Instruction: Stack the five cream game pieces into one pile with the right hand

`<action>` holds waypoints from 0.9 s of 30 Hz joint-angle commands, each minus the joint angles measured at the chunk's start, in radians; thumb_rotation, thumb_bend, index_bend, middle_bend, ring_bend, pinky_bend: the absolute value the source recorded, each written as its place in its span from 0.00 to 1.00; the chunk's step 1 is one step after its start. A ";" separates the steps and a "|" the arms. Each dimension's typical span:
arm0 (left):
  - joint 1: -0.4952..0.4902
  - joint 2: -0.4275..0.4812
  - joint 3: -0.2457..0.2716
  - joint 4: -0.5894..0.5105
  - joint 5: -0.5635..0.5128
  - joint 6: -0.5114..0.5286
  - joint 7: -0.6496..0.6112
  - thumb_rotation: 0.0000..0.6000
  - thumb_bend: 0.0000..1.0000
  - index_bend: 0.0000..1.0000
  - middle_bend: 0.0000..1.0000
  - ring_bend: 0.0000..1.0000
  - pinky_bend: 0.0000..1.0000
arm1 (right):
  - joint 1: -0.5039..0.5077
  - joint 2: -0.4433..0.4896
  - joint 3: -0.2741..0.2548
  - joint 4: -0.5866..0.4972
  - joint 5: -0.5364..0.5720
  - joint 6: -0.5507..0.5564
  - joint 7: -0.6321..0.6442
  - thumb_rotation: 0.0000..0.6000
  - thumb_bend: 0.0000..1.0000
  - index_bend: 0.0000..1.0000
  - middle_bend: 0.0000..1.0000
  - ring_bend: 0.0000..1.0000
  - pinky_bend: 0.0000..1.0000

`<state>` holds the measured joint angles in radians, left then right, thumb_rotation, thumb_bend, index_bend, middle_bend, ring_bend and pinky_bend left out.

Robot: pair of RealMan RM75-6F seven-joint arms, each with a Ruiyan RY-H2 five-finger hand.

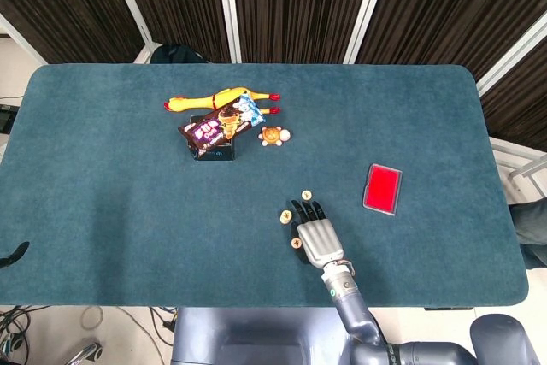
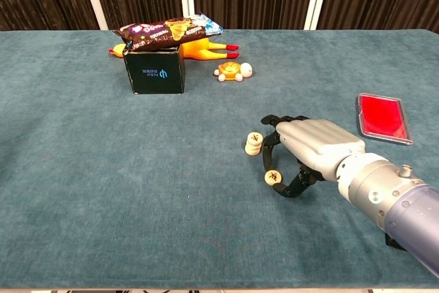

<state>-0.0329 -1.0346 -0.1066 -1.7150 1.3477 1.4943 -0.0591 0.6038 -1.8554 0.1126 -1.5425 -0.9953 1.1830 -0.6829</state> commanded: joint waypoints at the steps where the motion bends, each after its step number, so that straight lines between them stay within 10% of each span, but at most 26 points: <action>1: 0.000 0.000 0.000 0.000 0.000 0.001 0.000 1.00 0.16 0.15 0.00 0.00 0.07 | -0.001 -0.001 0.002 0.000 0.003 -0.002 -0.001 1.00 0.38 0.50 0.00 0.00 0.00; 27: 0.001 0.000 0.000 0.000 0.000 0.001 -0.003 1.00 0.16 0.15 0.00 0.00 0.07 | 0.000 0.004 0.016 -0.010 0.020 -0.021 -0.015 1.00 0.38 0.53 0.00 0.00 0.00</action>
<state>-0.0324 -1.0343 -0.1069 -1.7151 1.3478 1.4948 -0.0624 0.6033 -1.8518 0.1282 -1.5521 -0.9748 1.1618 -0.6983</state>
